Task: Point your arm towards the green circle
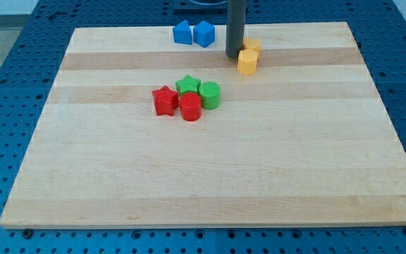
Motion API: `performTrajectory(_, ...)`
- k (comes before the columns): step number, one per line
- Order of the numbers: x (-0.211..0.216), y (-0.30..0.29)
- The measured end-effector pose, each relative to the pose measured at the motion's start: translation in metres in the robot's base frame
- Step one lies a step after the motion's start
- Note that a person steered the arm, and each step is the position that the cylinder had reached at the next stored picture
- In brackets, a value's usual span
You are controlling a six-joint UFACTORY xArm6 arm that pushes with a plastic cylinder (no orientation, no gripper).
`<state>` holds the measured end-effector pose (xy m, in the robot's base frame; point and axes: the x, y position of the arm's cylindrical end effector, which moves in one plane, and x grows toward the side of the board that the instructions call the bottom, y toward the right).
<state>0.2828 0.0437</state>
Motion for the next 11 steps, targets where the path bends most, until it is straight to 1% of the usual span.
performTrajectory(1, -0.003, -0.015)
performTrajectory(2, -0.003, -0.043)
performTrajectory(4, 0.02, -0.09)
performTrajectory(5, 0.033, -0.09)
performTrajectory(7, 0.065, -0.041)
performTrajectory(8, 0.08, 0.016)
performTrajectory(9, 0.103, 0.047)
performTrajectory(10, 0.133, 0.045)
performTrajectory(11, 0.141, 0.022)
